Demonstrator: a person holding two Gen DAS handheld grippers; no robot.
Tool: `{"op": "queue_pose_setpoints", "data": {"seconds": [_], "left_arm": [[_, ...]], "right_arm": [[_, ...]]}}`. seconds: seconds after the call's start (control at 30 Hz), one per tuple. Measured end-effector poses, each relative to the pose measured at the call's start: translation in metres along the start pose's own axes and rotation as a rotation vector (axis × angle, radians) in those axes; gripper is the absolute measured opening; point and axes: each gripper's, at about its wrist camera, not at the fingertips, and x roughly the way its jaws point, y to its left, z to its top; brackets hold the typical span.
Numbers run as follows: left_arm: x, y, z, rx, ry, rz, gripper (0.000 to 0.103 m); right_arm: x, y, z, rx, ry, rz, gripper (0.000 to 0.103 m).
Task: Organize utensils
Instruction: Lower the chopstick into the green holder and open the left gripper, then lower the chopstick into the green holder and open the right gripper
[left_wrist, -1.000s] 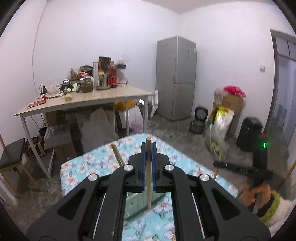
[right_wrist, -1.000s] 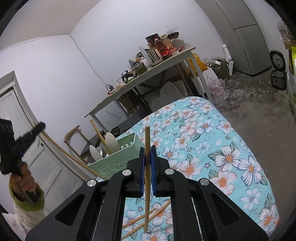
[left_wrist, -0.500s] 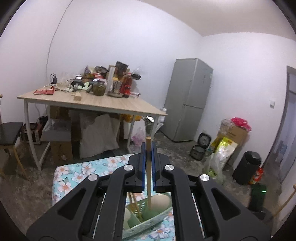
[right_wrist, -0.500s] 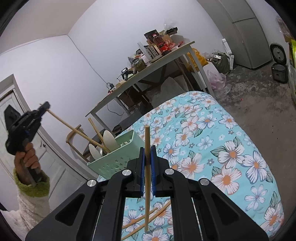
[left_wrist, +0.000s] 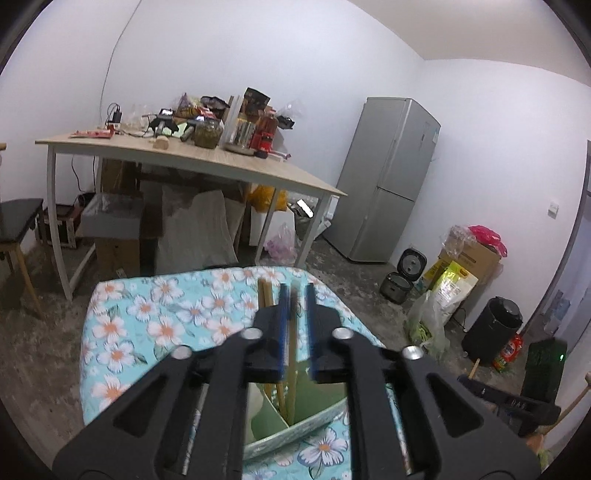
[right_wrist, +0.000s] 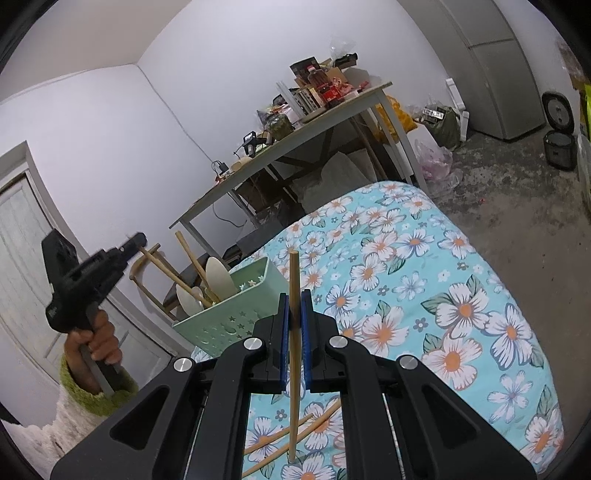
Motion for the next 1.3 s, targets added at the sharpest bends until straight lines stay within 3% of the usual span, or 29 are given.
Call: {"op": "queue_pose_setpoints", "data": {"seconds": [0.03,0.07,0.33,0.5,0.73,1.07,1.3], "left_arm": [[-0.003,0.001,-0.003,-0.005,-0.007,0.006,0.041],[-0.005,0.004,-0.004,-0.007,-0.017,0.008,0.045],[-0.041,0.009,-0.022,0.027,-0.072,0.052,0.064],[-0.065,0.014,-0.042,0.032,-0.081,0.065,0.073],[-0.078,0.027,-0.075,0.032,-0.011,0.082,0.080],[-0.077,0.048,-0.131,-0.003,0.104,0.074,0.081],[-0.075,0.064,-0.149,-0.022,0.143,0.083,0.081]], "right_arm": [[-0.001,0.002,0.001,-0.007,-0.004,-0.001,0.006],[-0.003,0.005,0.003,-0.016,-0.010,-0.001,0.006],[-0.020,0.042,0.035,-0.123,-0.094,0.032,0.006],[-0.032,0.090,0.073,-0.248,-0.203,0.080,0.006],[-0.020,0.164,0.110,-0.425,-0.305,0.141,0.006],[0.068,0.220,0.102,-0.629,-0.248,0.121,0.006],[0.111,0.222,0.072,-0.758,-0.150,0.064,0.007]]}}
